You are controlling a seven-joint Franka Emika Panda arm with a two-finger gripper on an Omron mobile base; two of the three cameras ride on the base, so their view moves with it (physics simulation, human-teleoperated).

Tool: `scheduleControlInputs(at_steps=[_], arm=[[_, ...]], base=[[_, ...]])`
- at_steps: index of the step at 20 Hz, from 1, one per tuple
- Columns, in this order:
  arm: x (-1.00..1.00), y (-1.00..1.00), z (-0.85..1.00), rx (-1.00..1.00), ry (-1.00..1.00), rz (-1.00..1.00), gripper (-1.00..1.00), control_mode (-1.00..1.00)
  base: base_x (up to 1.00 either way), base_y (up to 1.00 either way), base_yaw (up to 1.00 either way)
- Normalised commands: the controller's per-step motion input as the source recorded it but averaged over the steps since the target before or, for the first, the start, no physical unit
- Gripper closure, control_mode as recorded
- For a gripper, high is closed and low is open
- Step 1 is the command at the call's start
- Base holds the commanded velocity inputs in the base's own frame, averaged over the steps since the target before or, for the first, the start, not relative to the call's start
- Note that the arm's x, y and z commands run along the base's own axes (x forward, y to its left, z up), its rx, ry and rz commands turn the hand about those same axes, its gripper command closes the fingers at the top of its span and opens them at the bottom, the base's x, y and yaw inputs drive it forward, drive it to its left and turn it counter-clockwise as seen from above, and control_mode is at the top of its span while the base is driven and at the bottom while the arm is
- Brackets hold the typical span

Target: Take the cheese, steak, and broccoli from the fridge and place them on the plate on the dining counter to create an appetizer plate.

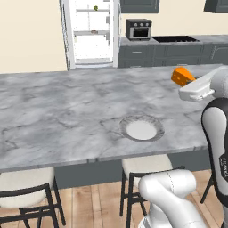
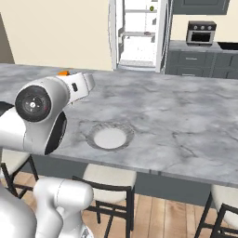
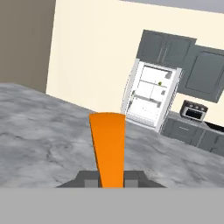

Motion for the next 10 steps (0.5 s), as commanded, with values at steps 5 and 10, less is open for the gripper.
scheduleControlInputs(at_steps=[5,10], arm=[[0.46,-0.03,-0.17,0.0,0.22,0.09,1.0,-1.0],[0.39,-0.18,-0.28,0.0,0.11,0.05,1.0,-1.0]], base=[[0.0,0.0,0.0],[0.0,0.0,0.0]])
